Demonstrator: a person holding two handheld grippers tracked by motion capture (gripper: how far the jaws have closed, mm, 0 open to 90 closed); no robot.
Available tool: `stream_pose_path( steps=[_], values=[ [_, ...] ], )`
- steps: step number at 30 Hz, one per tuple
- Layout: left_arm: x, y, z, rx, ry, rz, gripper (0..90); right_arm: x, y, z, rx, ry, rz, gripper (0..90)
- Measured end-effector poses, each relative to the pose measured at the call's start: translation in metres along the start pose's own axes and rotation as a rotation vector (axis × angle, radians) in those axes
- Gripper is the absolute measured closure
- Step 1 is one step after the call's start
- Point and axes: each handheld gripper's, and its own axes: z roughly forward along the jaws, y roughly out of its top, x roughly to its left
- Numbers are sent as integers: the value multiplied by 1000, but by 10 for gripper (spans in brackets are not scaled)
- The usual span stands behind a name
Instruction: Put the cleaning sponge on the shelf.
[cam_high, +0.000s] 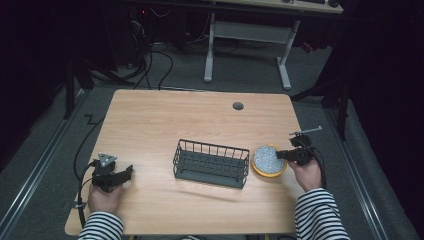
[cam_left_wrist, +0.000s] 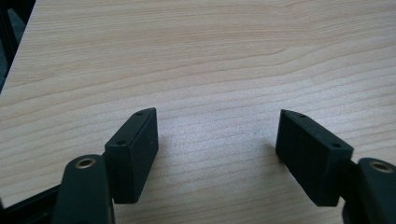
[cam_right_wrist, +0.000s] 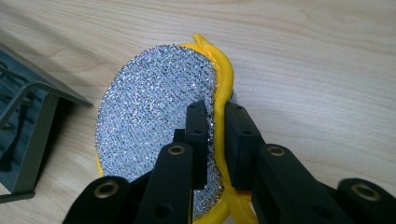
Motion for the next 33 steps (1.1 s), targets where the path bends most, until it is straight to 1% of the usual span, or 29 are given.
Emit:
stream_pose_path(
  steps=[2, 5, 7, 8, 9, 11, 15, 17, 20, 23, 25, 29, 33],
  values=[
    [0, 0, 0, 0, 0, 0, 303, 2, 2, -4, -9, -8, -9, 810],
    [0, 0, 0, 0, 0, 0, 303, 3, 6, -15, -42, 1, -17, 811],
    [0, 0, 0, 0, 0, 0, 302, 6, 9, -22, -55, -1, -24, 811],
    [0, 0, 0, 0, 0, 0, 303, 6, 9, -22, -55, -1, -24, 811],
    [0, 0, 0, 0, 0, 0, 302, 8, 13, -30, -73, 0, -33, 812],
    [0, 0, 0, 0, 0, 0, 302, 10, 16, -35, -83, 6, -38, 812],
    [0, 0, 0, 0, 0, 0, 303, 18, 24, -47, -106, -1, -68, 812],
    [0, 0, 0, 0, -2, -1, 305, 21, 29, -53, -122, 7, -73, 812],
    [0, 0, 0, 0, -2, -2, 307, 24, 33, -61, -148, 31, -65, 812],
    [0, 0, 0, 0, -2, -3, 308, 28, 39, -67, -163, 42, -67, 812],
    [0, 0, 0, 0, -3, -3, 307, 33, 43, -71, -169, 41, -84, 812],
    [0, 0, 0, 0, -3, -3, 306, 44, 49, -79, -190, 54, -114, 812],
    [0, 0, 0, 0, -2, -3, 306, 54, 55, -83, -196, 65, -148, 813]
  ],
)
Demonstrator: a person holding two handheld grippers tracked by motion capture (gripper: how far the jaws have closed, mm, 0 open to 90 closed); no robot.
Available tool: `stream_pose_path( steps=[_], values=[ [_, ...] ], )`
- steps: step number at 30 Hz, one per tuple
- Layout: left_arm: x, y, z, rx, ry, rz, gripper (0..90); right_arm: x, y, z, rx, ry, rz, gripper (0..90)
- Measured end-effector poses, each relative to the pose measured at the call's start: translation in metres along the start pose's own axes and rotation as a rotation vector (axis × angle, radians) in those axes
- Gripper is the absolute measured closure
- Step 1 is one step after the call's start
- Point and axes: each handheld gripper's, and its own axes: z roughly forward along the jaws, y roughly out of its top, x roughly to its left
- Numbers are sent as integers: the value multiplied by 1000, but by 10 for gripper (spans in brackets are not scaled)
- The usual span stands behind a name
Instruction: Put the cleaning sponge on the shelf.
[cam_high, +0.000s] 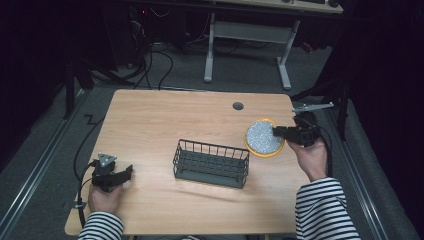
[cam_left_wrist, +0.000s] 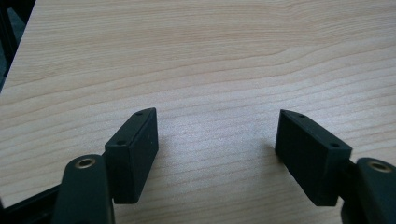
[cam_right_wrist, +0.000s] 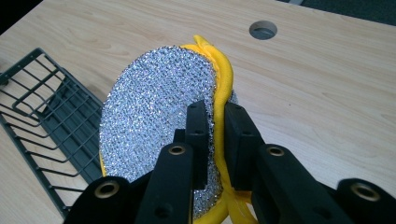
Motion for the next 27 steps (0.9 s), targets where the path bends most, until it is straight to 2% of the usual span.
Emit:
stream_pose_path(
  steps=[2, 10, 18, 27],
  values=[
    [0, 0, 0, 0, 1, 1, 305, 4, 4, -1, 6, -5, -12, 814],
    [0, 0, 0, 1, 2, 1, 302, 19, 15, 0, -4, 26, -43, 813],
    [0, 0, 0, 0, 0, 2, 302, 40, 22, 11, 10, 59, -94, 813],
    [0, 0, 0, 0, 0, 1, 302, 63, 23, 34, 39, 102, -144, 811]
  ],
)
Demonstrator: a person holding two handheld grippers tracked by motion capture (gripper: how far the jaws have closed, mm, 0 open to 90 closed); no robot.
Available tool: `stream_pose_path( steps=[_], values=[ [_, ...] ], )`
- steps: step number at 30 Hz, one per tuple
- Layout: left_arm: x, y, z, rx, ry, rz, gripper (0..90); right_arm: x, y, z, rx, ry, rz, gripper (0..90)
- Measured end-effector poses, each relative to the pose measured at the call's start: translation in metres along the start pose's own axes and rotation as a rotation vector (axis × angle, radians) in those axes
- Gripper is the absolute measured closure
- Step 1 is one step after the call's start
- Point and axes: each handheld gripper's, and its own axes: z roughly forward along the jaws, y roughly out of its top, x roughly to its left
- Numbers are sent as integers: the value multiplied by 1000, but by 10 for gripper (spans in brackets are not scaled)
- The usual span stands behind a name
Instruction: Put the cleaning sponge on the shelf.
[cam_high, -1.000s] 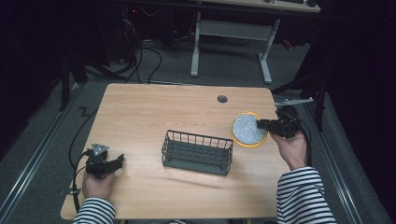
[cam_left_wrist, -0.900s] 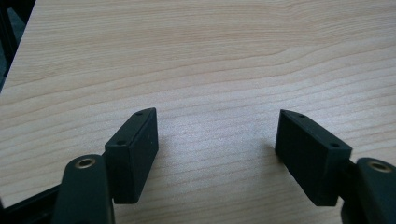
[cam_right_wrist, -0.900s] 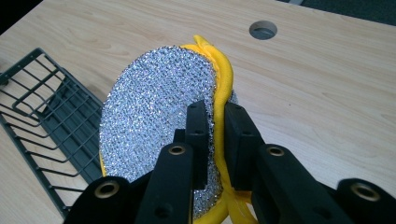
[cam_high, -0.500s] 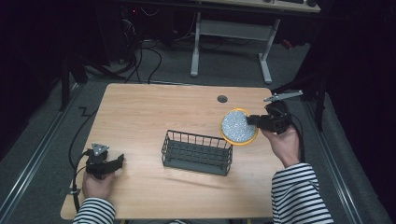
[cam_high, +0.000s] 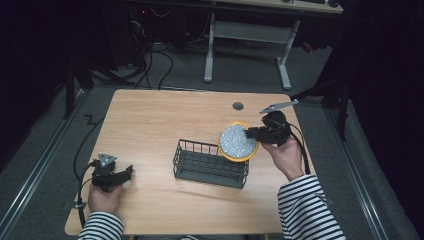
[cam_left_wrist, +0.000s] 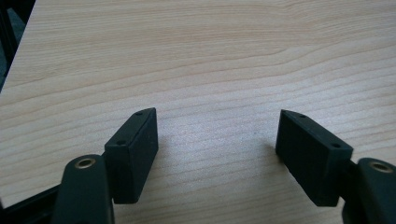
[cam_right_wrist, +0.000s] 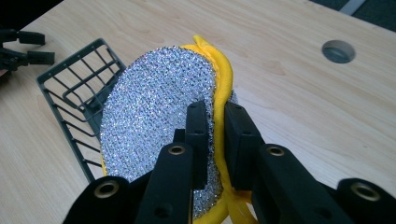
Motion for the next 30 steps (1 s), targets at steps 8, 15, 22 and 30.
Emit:
stream_pose_path(
  steps=[8, 15, 22, 30],
  values=[
    [0, 0, 0, 0, 0, 0, 303, 11, 0, 22, 25, 34, -29, 810],
    [0, 0, 0, -2, -3, -2, 298, 20, -3, 36, 41, 39, -54, 807],
    [0, 0, 0, 0, -3, 0, 300, 29, -7, 43, 62, 30, -95, 802],
    [0, 0, 0, 0, -2, -1, 303, 33, -14, 52, 85, 46, -113, 791]
  ],
)
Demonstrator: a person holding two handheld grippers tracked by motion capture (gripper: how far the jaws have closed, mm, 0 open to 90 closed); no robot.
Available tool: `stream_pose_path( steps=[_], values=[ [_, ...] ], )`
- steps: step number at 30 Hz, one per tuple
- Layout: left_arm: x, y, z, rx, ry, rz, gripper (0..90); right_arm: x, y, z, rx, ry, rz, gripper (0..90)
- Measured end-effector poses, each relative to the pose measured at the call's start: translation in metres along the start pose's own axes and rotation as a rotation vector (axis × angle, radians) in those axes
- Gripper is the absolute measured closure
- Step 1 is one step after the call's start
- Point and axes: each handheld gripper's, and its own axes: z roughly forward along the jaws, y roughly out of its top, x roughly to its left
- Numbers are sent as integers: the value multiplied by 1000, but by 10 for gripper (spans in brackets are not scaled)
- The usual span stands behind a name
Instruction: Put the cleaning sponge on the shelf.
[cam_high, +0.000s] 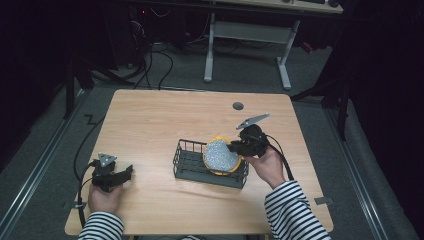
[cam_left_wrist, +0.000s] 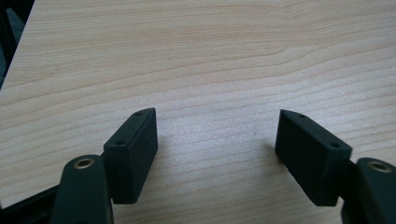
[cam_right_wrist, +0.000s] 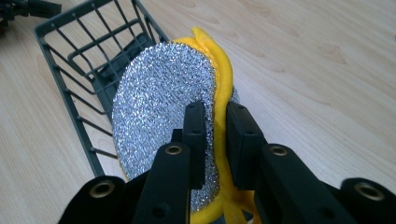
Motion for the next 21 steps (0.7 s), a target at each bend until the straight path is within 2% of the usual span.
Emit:
stream_pose_path(
  steps=[8, 13, 15, 17, 21],
  values=[
    [0, 0, 0, 0, 0, 0, 303, 3, -6, 4, 9, 9, -24, 768],
    [0, 0, 0, 0, 0, 0, 303, 3, -8, 5, -4, -5, -31, 623],
    [0, 0, 0, 0, 1, 0, 303, 3, -8, 3, -14, -16, -25, 567],
    [0, 0, 0, 0, 1, 0, 303, 2, -9, 0, -36, -10, 0, 531],
    [0, 0, 0, 0, 1, 0, 303, -7, -11, -6, -76, -11, 49, 493]
  ],
)
